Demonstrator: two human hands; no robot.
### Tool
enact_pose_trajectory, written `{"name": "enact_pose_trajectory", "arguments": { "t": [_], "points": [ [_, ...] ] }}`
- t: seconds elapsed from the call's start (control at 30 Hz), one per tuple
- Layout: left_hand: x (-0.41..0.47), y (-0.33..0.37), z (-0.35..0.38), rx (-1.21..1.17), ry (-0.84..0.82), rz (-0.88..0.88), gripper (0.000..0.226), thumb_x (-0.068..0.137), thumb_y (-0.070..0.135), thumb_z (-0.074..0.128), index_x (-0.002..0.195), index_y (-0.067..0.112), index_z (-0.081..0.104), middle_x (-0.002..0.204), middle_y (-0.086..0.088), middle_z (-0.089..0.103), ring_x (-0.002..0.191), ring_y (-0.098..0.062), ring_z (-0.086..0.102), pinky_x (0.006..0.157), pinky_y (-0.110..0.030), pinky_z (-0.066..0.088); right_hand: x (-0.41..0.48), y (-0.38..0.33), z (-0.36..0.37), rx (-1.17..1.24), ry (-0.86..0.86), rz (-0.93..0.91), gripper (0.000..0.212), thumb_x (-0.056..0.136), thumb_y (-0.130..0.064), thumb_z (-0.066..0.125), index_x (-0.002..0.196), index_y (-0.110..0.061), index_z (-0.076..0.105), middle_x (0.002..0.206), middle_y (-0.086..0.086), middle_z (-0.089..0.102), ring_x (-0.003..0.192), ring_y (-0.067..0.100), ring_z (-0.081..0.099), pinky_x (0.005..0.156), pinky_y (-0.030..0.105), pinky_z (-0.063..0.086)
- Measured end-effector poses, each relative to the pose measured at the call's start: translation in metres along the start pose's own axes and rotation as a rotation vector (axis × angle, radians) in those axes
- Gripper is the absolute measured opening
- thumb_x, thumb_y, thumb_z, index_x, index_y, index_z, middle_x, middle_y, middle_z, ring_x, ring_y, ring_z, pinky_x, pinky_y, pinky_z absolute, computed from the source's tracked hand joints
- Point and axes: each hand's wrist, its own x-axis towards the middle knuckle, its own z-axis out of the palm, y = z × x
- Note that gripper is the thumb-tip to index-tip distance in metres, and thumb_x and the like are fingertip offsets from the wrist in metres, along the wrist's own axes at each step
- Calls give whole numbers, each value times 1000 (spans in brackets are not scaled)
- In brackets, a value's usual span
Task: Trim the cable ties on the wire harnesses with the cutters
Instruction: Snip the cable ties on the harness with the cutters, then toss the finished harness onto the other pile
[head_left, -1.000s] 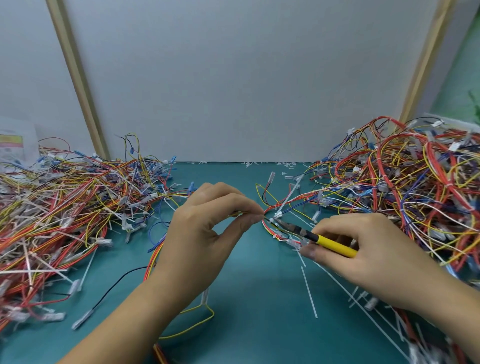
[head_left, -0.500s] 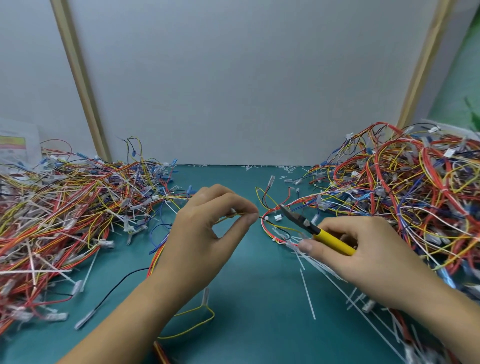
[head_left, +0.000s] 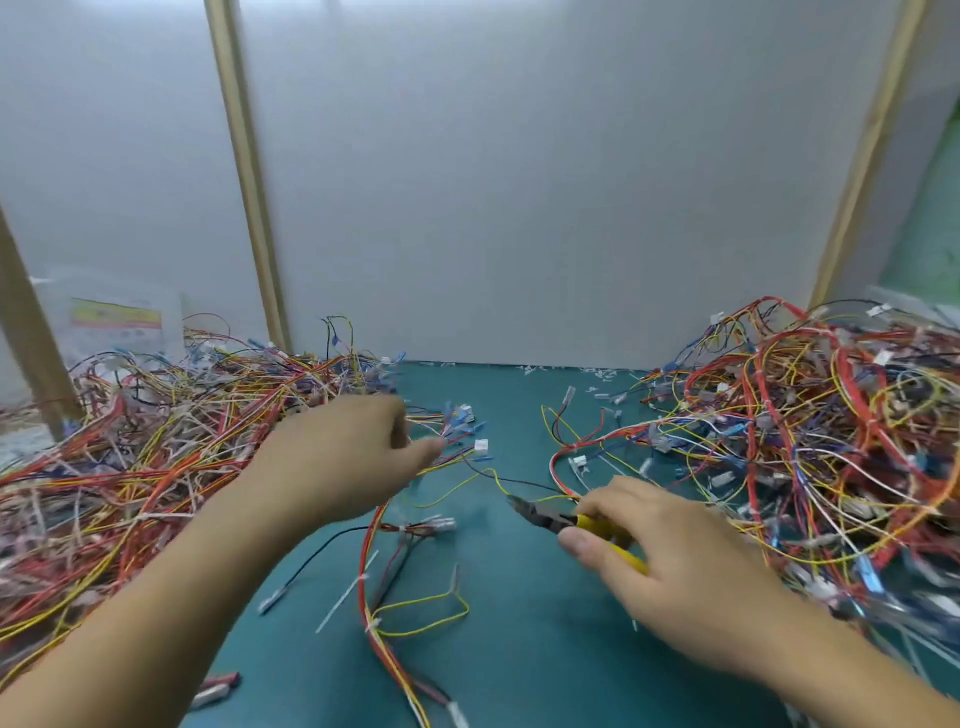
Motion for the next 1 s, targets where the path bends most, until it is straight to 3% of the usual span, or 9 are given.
{"name": "enact_pose_trajectory", "arguments": {
  "t": [0.07, 0.17, 0.27, 0.33, 0.4, 0.53, 0.73, 0.87, 1.0],
  "points": [
    [-15, -13, 14, 310, -226, -82, 58, 84, 79, 36, 79, 23, 50, 78, 8, 53, 77, -17, 55, 66, -31, 45, -6, -9, 5, -33, -73, 16, 56, 83, -80, 22, 104, -37, 52, 99, -17, 51, 93, 2, 52, 83, 30, 45],
    [-37, -19, 40, 195, -354, -124, 45, 88, 66, 48, 86, 21, 53, 89, 2, 60, 83, -20, 61, 65, -28, 43, -16, -20, 18, -108, -171, 16, 51, 90, -74, 33, 118, -36, 52, 112, -16, 47, 110, 7, 47, 95, 30, 41],
    [-39, -25, 31, -282, -232, -161, 20, 90, 35, 64, 92, 15, 66, 73, 1, 66, 58, -11, 62, 54, -23, 50, -26, -33, 29, -206, -217, -12, 56, 88, -76, 34, 123, -36, 50, 117, -10, 46, 114, 14, 44, 98, 31, 37],
    [-36, -25, 3, -499, -95, -156, 19, 90, 28, 68, 83, 10, 68, 54, 0, 62, 41, -11, 54, 44, -22, 46, -30, -39, 33, -239, -214, -19, 57, 87, -76, 35, 124, -35, 50, 118, -8, 46, 114, 16, 43, 98, 32, 36],
    [-33, -18, -31, -575, 46, -112, 27, 91, 28, 69, 77, 5, 68, 45, -1, 58, 33, -10, 49, 40, -21, 40, -33, -43, 32, -227, -212, -4, 58, 87, -76, 38, 126, -35, 50, 120, -7, 47, 115, 16, 43, 99, 32, 36],
    [-30, 5, -99, -700, 206, 21, 26, 95, 26, 65, 83, 3, 66, 46, -5, 62, 34, -13, 52, 37, -24, 42, -32, -47, 16, -83, -199, 17, 65, 85, -76, 45, 137, -37, 48, 131, -11, 46, 125, 13, 44, 105, 33, 38],
    [-36, 27, -167, -689, 384, 189, 22, 97, 24, 63, 85, 6, 66, 56, -9, 69, 41, -14, 59, 40, -27, 50, -9, -65, -71, 257, 209, -25, 41, 91, -60, 53, 127, -41, 52, 128, -18, 50, 107, -5, 54, 96, 32, 50],
    [-39, 50, -190, -724, 389, 261, 22, 96, 22, 63, 84, 5, 68, 57, -9, 70, 43, -15, 62, 41, -23, 50, 10, -90, -128, 384, 469, -110, 67, 79, -72, 58, 137, -45, 37, 133, -16, 40, 115, 3, 49, 97, 32, 45],
    [-39, 75, -202, -918, 332, 278, 22, 94, 20, 65, 84, 2, 69, 55, -7, 68, 44, -18, 62, 43, -24, 51, 27, -114, -152, 310, 393, -134, 100, 65, -84, 63, 147, -50, 17, 151, -16, 28, 129, 11, 45, 98, 36, 44]
  ]
}}
